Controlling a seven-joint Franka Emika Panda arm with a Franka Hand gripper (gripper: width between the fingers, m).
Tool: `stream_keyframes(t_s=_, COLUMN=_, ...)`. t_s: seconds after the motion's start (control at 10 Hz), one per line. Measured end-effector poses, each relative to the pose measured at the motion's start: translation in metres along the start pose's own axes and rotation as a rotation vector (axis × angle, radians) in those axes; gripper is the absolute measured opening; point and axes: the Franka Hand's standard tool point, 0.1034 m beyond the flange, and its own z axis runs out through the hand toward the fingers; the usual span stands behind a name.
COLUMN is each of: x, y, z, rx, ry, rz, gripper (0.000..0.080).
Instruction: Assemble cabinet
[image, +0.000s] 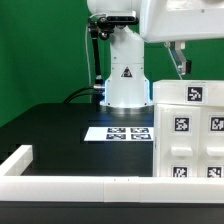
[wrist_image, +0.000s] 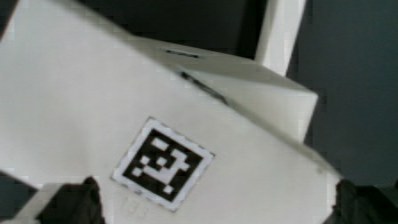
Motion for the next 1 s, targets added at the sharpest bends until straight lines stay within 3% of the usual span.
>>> stream_keyframes(t_s=0.5, x=-0.0007, y=0.0039, z=0.0009, rx=-0.009, ry=-0.002, rz=-0.291, gripper=0.0649)
stream_keyframes(t_s=0.8, x=-0.0016, y=0.0031, z=0.0082, rx=-0.022, ry=-0.023, rz=-0.624, gripper=0.0649)
stream_keyframes(t_s=1.0, x=-0.001, y=0.0055, z=0.0094, rx=-0.025, ry=-0.018, rz=-0.667, gripper=0.0649)
